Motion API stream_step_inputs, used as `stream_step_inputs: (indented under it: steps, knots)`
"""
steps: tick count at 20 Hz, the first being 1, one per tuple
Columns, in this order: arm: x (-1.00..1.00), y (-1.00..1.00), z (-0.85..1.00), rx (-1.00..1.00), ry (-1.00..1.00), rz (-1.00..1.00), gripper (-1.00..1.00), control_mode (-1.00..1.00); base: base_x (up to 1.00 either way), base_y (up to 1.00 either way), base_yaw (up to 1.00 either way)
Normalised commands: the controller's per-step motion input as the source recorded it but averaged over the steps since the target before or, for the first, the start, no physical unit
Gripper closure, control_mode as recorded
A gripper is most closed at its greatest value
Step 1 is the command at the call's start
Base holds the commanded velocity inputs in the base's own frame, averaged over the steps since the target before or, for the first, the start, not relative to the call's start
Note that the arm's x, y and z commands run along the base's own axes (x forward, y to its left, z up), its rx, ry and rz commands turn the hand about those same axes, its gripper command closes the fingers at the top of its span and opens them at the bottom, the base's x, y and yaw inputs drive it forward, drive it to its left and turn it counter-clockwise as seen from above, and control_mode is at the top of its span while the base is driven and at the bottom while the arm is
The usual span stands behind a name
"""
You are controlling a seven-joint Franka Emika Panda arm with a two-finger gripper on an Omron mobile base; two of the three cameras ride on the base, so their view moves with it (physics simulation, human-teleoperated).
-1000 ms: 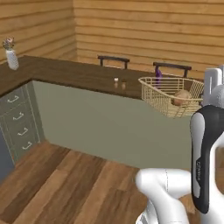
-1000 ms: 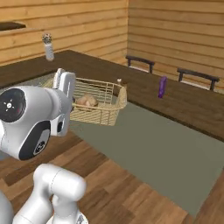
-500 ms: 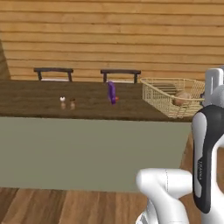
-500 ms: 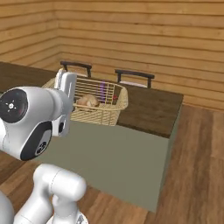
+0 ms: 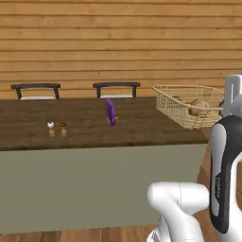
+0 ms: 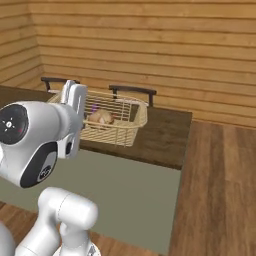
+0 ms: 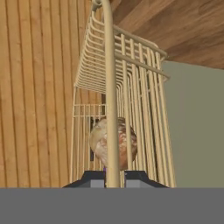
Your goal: Open the cabinet, pick up the bread from the cabinet and place it in the basket. Then move the basket to the dining counter.
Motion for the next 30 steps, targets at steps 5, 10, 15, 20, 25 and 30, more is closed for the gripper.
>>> stream_step_inputs:
  steps: [5,10,15,20,25,30]
  knots:
    - [0.0,0.0,0.0,0.0,0.0,0.0,1.0,1.0,0.98,0.18,-0.11]
    - [0.0,0.0,0.0,0.0,0.0,0.0,1.0,1.0,0.63,0.2,-0.12]
    - [0.0,0.0,0.0,0.0,0.0,0.0,1.0,1.0,0.42,0.05,-0.05]
    - [0.22,0.0,-0.06,0.0,0.0,0.0,1.0,-1.0,0.2,0.0,-0.02]
    - [0.74,-0.21,-0.37,0.0,0.0,0.09,1.0,-1.0,0.0,0.0,0.0]
    - [0.87,-0.7,-0.62,0.02,0.0,0.4,1.0,-1.0,0.0,0.0,0.0]
